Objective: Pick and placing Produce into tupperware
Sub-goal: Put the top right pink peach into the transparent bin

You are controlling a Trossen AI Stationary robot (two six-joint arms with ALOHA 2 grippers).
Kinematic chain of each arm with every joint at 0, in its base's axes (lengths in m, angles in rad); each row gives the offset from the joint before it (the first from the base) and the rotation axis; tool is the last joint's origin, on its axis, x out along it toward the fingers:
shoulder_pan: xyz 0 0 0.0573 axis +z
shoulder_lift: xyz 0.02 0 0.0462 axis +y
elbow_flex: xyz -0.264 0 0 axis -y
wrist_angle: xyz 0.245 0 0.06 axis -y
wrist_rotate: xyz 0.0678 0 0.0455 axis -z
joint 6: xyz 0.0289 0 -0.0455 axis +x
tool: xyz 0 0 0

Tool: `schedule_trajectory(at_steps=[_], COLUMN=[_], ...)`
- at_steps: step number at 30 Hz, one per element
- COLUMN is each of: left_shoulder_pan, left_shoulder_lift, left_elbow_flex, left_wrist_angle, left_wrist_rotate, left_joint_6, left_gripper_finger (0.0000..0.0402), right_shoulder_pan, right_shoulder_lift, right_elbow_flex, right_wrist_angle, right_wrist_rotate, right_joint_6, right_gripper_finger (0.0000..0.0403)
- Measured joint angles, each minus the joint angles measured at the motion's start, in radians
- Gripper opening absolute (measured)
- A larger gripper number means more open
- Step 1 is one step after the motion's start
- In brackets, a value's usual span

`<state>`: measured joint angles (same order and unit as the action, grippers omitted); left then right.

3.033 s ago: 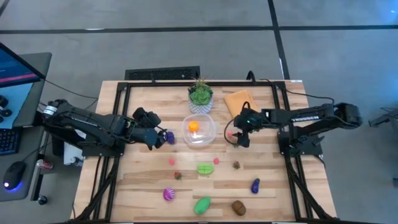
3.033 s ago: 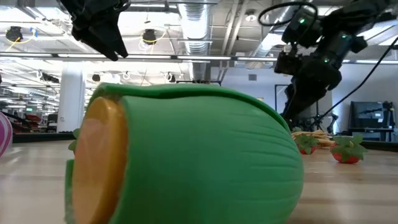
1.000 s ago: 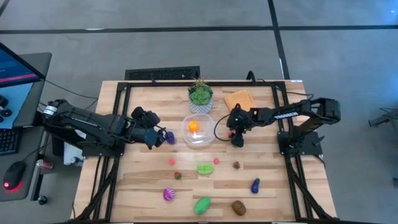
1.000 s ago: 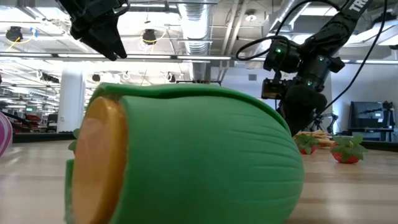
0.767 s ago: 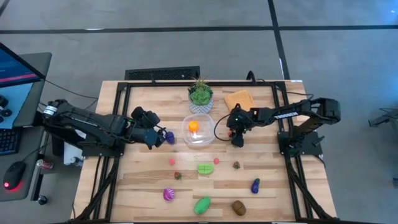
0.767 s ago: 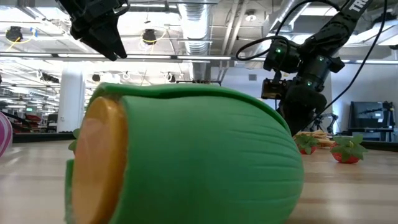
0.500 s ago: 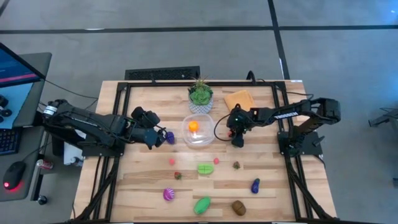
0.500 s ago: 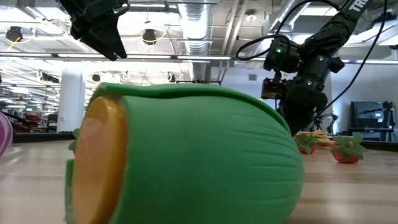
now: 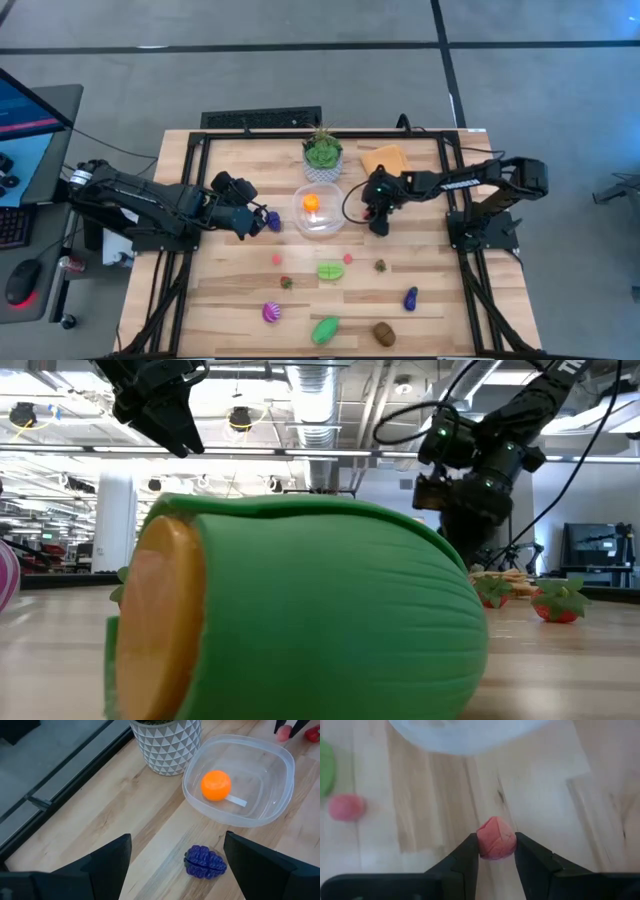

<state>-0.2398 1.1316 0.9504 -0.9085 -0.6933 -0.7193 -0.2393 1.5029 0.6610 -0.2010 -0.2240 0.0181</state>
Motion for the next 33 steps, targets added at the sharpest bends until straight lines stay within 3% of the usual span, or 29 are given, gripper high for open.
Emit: schedule_trajectory(at_steps=[16,24,33], left_shoulder_pan=[0.000,0.000,0.000], left_shoulder_lift=[0.000,0.000,0.000], left_elbow_flex=[0.000,0.000,0.000], left_wrist_angle=[0.000,0.000,0.001], left_wrist_rotate=[0.001,0.001,0.001], left_joint_6=[0.000,0.000,0.000], left_gripper_finger=[0.0306,0.0306,0.0306], right_shoulder_pan=[0.002,0.002,0.002], right_shoulder_lift=[0.000,0.000,0.010], right_elbow_flex=[0.184,0.269,0.284], right_wrist_angle=[-0.166,-0.154,-0.005], right_wrist_rotate=[-0.009,-0.011,0.014], right_joint_6=[-0.071,-0.081,-0.071], right_gripper_finger=[0.0137,0.0135,0.0136])
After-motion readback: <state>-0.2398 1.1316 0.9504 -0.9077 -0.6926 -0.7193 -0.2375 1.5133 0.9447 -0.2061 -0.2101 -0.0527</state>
